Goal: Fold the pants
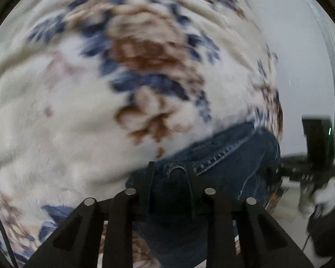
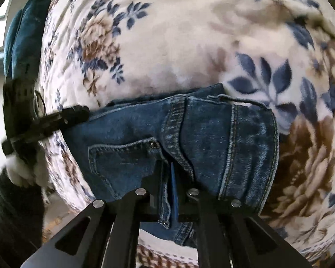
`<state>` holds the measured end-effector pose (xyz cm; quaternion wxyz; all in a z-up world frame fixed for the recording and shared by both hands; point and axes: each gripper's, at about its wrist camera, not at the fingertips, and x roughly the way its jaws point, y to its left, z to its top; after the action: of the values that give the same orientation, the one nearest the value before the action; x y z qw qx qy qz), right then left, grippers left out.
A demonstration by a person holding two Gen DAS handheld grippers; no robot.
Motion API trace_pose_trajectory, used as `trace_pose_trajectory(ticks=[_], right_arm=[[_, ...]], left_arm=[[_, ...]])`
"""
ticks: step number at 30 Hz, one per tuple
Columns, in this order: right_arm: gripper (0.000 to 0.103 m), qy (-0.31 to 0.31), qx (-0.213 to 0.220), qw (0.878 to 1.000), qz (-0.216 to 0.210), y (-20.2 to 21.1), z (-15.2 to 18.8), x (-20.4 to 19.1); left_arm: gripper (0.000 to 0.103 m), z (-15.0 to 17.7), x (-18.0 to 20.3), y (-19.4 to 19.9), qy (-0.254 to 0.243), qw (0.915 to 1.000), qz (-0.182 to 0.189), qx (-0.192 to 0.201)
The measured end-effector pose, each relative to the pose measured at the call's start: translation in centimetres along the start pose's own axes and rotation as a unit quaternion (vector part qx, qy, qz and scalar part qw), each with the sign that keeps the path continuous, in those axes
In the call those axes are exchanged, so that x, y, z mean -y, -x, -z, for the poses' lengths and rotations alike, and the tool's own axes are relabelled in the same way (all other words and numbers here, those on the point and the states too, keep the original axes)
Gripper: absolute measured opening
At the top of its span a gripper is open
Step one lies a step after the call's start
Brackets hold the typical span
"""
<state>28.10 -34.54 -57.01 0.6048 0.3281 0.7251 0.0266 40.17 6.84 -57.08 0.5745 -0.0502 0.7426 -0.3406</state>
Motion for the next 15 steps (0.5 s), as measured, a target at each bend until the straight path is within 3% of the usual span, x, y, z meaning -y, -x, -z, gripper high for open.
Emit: trace_pose_trajectory(ticks=[2,3,4,5,7,10,11,12,13,14,15], right_arm=[[0.000,-0.006,0.002,1.000,-0.012,-0.2,-0.1,0.2],[0.000,-0.008,0.002,1.000,-0.008,-0.3,-0.2,0.2],[0.000,-0.007,0.000,1.000,0.000,-0.4,-0.2,0.1],[0.000,-0.007,-0.002,1.000,0.008,-0.5,-0.2,0.1],[0.000,-0.006,-0.006,1.000,0.011,-0.6,-0.2,-0.3],[0.008,0.026,-0.005,0.999,0.023,0.1,-0.1,-1.8],[0.019,0.046,0.004,0.998,0.033,0.6,0.1,-2.8],[0.039,0.067,0.012,0.997,0.037,1.1,0.2,-4.0],[0.051,0.093,0.020,0.995,0.035,1.6,0.2,-5.5],[0.073,0.126,0.027,0.991,0.030,2.2,0.1,-7.7],[0.077,0.145,0.028,0.989,0.027,2.4,0.0,-9.0]], left_arm=[[0.020,-0.8,-2.4,0.1,0.057,0.9981,0.011,0.019],[0.014,-1.0,-3.8,0.0,0.086,0.9961,0.000,0.022],[0.011,-0.9,-5.5,0.7,0.127,0.9909,-0.017,0.043],[0.011,-0.7,-7.3,1.3,0.170,0.9837,0.004,0.059],[0.016,0.2,-7.8,3.1,0.192,0.9765,0.017,0.097],[0.049,2.5,-5.5,5.5,0.153,0.9774,-0.010,0.145],[0.067,3.6,-4.8,6.3,0.147,0.9747,-0.040,0.164],[0.073,5.1,-4.0,7.0,0.142,0.9679,-0.077,0.192],[0.075,7.0,-3.2,7.5,0.140,0.9589,-0.098,0.226],[0.078,8.4,-3.1,7.9,0.141,0.9540,-0.103,0.244],[0.078,9.9,-3.0,7.7,0.148,0.9506,-0.097,0.255]])
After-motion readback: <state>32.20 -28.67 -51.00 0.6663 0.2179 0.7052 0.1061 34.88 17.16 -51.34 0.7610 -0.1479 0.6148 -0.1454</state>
